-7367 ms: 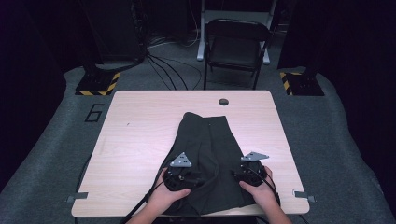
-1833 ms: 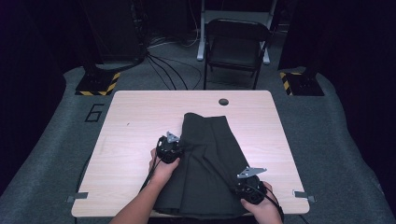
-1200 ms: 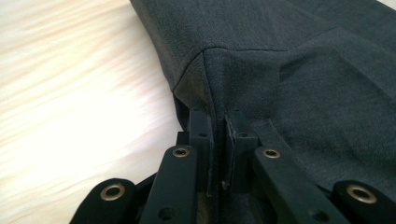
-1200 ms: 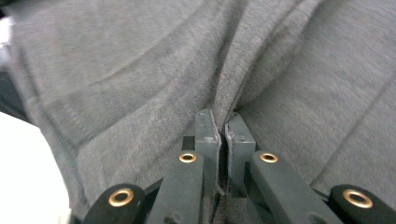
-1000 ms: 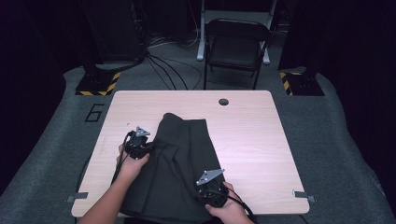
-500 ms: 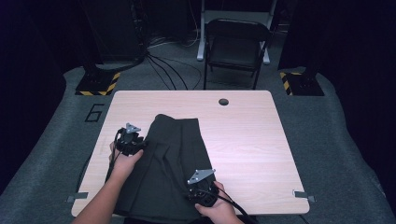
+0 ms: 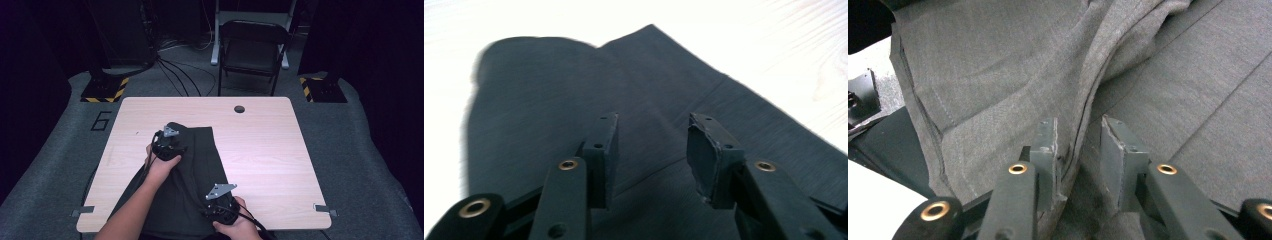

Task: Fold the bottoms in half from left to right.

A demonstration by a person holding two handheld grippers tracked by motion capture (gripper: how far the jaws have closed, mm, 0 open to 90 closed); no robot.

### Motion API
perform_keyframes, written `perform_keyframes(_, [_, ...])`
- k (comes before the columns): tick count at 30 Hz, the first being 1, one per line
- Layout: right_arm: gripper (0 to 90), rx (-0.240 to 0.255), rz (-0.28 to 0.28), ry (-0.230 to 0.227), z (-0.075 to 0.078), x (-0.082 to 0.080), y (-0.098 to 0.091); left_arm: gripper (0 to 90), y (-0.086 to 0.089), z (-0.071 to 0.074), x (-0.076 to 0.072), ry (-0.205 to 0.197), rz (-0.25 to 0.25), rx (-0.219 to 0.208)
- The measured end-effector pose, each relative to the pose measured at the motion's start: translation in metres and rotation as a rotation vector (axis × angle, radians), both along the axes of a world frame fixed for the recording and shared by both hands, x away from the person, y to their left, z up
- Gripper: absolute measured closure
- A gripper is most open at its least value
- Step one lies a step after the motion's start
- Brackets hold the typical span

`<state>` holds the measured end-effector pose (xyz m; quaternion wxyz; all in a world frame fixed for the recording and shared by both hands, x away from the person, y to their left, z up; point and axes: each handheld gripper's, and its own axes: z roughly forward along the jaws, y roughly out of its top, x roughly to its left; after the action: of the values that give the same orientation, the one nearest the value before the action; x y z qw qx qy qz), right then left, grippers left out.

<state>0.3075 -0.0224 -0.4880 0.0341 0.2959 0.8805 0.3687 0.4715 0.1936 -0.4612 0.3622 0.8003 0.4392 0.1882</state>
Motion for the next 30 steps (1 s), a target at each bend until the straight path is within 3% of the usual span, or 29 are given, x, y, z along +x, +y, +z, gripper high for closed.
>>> perform_keyframes(6, [66.7,-0.001,-0.007,0.001,-0.004,-0.001,-0.002,53.3,-0.021,-0.01,0.007,0.02,-0.01,0.007])
perform_keyframes(11, [66.8,0.001,-0.007,0.001,-0.006,-0.002,-0.001,52.2,-0.027,-0.023,0.013,0.056,-0.006,0.031])
perform_keyframes(17, [67.1,0.005,-0.015,0.003,-0.007,-0.003,-0.001,51.1,-0.033,-0.033,0.014,0.067,0.0,0.103])
perform_keyframes(19, [67.0,0.009,-0.016,-0.005,-0.009,-0.003,-0.001,54.8,-0.034,-0.034,0.013,0.065,-0.002,0.142])
perform_keyframes(23, [67.8,-0.011,-0.013,0.003,-0.009,-0.003,0.0,68.8,-0.033,-0.035,0.014,0.096,-0.01,0.127])
perform_keyframes(26, [76.3,-0.013,0.003,0.002,-0.011,-0.002,-0.001,81.2,-0.031,-0.031,0.013,0.081,-0.011,0.117])
perform_keyframes(30, [84.4,0.009,0.012,-0.015,-0.008,-0.004,-0.001,85.3,-0.021,-0.018,0.012,0.056,-0.002,0.056])
